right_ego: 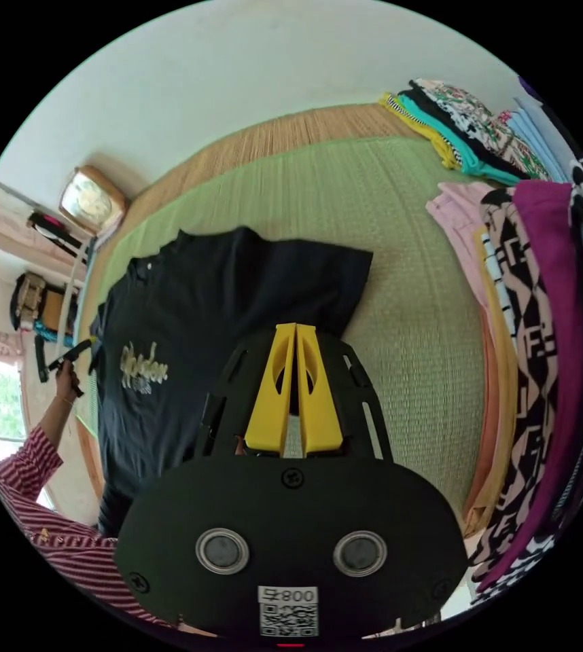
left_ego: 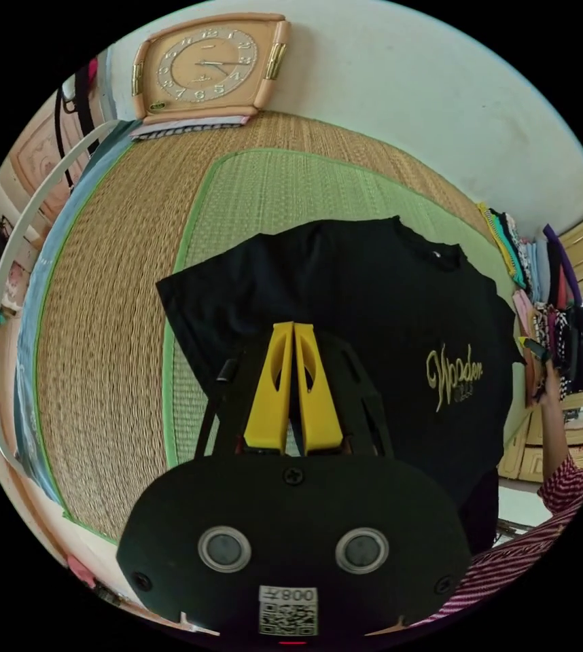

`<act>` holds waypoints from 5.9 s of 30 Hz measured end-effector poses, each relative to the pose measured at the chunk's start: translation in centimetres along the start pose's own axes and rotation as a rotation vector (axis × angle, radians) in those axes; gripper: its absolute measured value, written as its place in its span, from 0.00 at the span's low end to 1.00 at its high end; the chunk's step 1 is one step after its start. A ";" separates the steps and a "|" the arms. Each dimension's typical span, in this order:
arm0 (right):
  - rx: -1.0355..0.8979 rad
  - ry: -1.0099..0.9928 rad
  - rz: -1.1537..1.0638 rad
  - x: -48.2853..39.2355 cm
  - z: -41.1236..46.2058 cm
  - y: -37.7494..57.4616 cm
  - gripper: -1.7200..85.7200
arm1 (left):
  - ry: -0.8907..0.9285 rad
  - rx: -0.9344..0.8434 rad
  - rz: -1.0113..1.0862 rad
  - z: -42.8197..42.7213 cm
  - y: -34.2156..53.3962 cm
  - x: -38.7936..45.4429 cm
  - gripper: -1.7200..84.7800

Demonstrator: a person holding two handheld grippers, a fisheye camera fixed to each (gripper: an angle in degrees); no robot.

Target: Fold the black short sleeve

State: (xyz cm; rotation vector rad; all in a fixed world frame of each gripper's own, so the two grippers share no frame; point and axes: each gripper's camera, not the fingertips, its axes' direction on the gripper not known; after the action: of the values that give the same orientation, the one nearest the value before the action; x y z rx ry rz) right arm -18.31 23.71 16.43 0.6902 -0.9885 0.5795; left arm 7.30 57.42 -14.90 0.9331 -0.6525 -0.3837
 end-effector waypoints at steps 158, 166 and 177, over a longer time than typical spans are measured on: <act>0.389 -0.599 0.125 2.6 -15.1 10.3 0.02 | 0.559 0.078 0.764 32.2 -21.4 49.1 0.05; 0.349 -0.696 -0.054 -3.5 -14.7 10.0 0.02 | 0.711 0.085 0.420 34.2 -24.5 36.0 0.05; 0.195 -0.778 -0.179 -8.9 -11.1 9.7 0.03 | 0.684 0.043 0.239 37.1 -27.0 28.6 0.10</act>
State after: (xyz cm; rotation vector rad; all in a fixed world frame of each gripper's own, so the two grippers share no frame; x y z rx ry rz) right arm -23.08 37.21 6.84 1.2110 -1.5773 0.2389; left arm 3.16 3.64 -11.65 0.9405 -0.1379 0.1685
